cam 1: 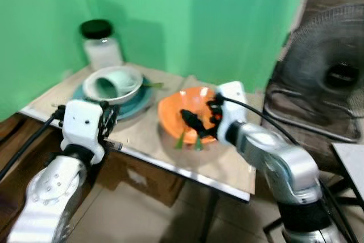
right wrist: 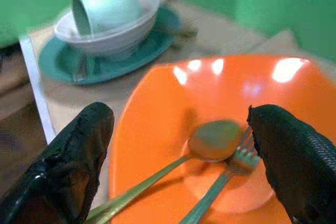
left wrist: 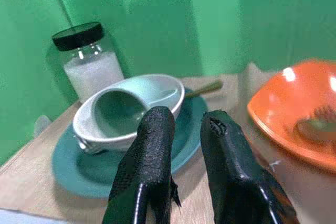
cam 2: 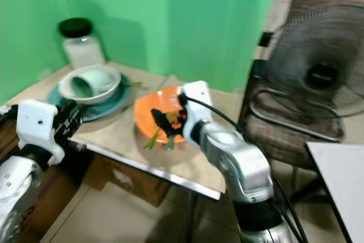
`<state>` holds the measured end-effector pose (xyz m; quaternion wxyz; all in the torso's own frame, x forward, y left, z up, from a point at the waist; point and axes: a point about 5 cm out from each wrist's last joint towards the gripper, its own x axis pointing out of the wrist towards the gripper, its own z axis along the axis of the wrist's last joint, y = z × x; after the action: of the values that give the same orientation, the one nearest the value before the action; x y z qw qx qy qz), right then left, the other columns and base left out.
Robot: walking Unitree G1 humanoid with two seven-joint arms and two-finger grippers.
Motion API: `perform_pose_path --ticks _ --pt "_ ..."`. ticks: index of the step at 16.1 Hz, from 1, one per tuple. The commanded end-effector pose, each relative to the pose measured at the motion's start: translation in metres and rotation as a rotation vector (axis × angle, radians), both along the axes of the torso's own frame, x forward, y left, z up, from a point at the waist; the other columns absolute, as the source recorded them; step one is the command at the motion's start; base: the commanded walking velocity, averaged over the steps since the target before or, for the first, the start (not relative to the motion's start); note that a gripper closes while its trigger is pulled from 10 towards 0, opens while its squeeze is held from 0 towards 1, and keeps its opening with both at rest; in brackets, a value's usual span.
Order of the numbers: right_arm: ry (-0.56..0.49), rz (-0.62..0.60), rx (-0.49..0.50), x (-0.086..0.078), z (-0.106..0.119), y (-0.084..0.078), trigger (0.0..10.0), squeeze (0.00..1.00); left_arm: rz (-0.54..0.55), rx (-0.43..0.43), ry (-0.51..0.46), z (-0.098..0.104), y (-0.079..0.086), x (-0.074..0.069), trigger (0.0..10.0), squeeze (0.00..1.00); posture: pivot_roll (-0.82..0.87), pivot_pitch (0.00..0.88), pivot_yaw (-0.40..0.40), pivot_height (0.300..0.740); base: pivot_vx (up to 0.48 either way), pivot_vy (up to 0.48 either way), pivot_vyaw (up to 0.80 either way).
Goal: Setting the table
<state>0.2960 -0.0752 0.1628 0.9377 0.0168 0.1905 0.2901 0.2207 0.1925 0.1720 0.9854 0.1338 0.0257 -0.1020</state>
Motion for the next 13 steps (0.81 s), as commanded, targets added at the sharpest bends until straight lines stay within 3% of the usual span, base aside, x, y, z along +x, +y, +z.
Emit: perform_pose_path --ticks 1,2,3,4,5,8,11,12,13 --pt "0.028 -0.011 -0.053 0.007 0.000 -0.003 10.0 1.00 -0.046 0.007 0.021 -0.003 0.002 -0.001 10.0 0.00 -0.03 0.000 0.024 0.740 0.000 0.000 0.00" --pt "0.032 -0.008 -0.068 0.012 0.002 -0.002 10.0 1.00 -0.061 0.020 0.032 -0.003 0.004 -0.002 10.0 0.00 -0.03 0.000 0.024 0.740 0.000 0.000 0.00" --pt "0.067 0.016 -0.173 0.025 0.010 0.007 10.0 1.00 -0.099 0.045 0.049 -0.003 0.014 -0.003 10.0 0.00 -0.04 0.005 0.025 0.740 0.000 0.000 0.00" --pt "0.087 0.015 -0.204 0.030 0.011 0.010 10.0 0.95 -0.121 0.052 0.051 -0.001 0.017 -0.003 10.0 0.00 -0.05 0.007 0.026 0.740 0.000 0.000 0.00" --pt "0.111 0.007 -0.223 0.035 0.011 0.012 10.0 0.00 -0.165 0.049 0.052 0.001 0.017 -0.005 10.0 0.00 -0.05 0.009 0.026 0.740 0.000 0.000 0.00" --pt "0.193 0.002 -0.360 0.047 0.008 0.014 10.0 0.00 -0.387 0.014 0.096 0.005 0.007 -0.018 10.0 0.00 -0.04 0.013 0.018 0.740 0.000 0.000 0.00" --pt "0.268 0.027 -0.404 0.048 0.005 0.011 9.3 0.00 -0.454 0.027 0.120 0.003 0.003 -0.021 10.0 0.00 -0.05 0.016 0.017 0.740 0.000 0.000 0.00" --pt "0.288 0.034 -0.406 0.047 0.003 0.010 8.8 0.00 -0.453 0.023 0.118 0.003 0.003 -0.020 10.0 0.00 -0.05 0.016 0.020 0.740 0.000 0.000 0.00" --pt "0.301 0.042 -0.418 0.047 0.002 0.008 6.5 0.00 -0.459 0.020 0.118 0.003 0.003 -0.020 10.0 0.00 -0.05 0.016 0.020 0.740 0.000 0.000 0.00"
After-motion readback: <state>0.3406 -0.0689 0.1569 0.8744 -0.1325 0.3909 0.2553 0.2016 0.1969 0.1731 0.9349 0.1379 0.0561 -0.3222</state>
